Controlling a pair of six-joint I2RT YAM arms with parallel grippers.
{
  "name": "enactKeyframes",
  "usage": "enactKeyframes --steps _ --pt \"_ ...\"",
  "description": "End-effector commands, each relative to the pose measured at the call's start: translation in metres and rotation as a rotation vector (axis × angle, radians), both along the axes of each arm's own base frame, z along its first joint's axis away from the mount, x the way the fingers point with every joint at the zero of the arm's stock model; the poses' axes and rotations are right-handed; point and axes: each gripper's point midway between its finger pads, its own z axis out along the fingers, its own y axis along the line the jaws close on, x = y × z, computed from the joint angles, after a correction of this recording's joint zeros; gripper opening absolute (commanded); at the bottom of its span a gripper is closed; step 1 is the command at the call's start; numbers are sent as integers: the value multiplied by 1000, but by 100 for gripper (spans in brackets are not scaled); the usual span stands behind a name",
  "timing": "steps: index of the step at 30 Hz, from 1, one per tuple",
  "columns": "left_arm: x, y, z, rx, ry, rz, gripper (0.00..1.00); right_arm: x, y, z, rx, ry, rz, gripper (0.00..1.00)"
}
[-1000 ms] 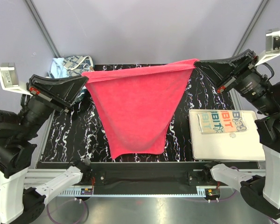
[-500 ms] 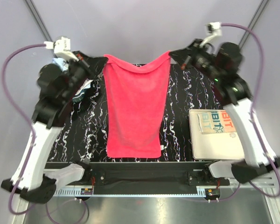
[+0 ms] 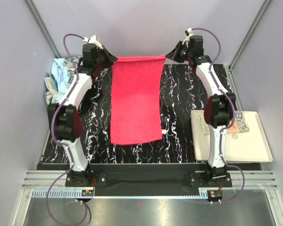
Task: Fold and stack the towels
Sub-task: Flatten out the crumpled towel, then fold the towel
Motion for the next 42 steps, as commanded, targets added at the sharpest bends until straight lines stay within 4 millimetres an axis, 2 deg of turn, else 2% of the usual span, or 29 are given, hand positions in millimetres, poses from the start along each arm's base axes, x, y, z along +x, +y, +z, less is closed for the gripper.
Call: enactKeyframes --steps 1,3,4,6,7,12,13,14,17,18,20,21,22,30,32,33,34,37,42 --pt "39 13 36 -26 -155 2 0 31 -1 26 35 -90 7 0" --pt "52 15 17 -23 -126 6 0 48 -1 7 35 -70 -2 0" --pt "62 20 -4 -20 -94 14 0 53 -2 1 34 -65 -5 0" --pt "70 23 -16 -26 -85 17 0 60 -2 -16 41 -39 -9 0" --pt "76 26 -32 -31 -65 17 0 62 -2 -23 42 -31 -10 0" --pt "77 27 -65 -56 -7 22 0 59 -2 -49 54 18 -18 0" --pt "75 28 -67 -56 -2 27 0 57 -1 -51 55 23 -16 0" --pt "73 28 -78 -59 22 32 0 56 -1 -52 58 30 -16 0" --pt "66 30 -86 -75 57 50 0 45 1 -60 66 68 -8 0" --pt "61 29 -95 -80 83 50 0 38 0 -65 67 91 -9 0" --pt "54 29 -98 -88 107 54 0 30 2 -67 67 105 -6 0" --pt "47 30 -111 -86 141 64 0 22 2 -72 63 126 -6 0" --pt "43 32 -107 -87 140 71 0 16 4 -74 63 137 -1 0" --pt "-7 36 -132 -94 279 100 0 -40 14 -100 39 256 14 0" --pt "-20 36 -134 -82 296 101 0 -55 14 -113 27 296 12 0" --pt "-27 36 -130 -79 301 102 0 -60 13 -109 24 292 10 0" --pt "-34 36 -136 -74 321 102 0 -65 15 -109 25 296 8 0" --pt "-48 33 -129 -62 316 95 0 -84 16 -116 23 320 11 0" --pt "-79 29 -134 -28 354 95 1 -115 21 -123 0 340 17 0"
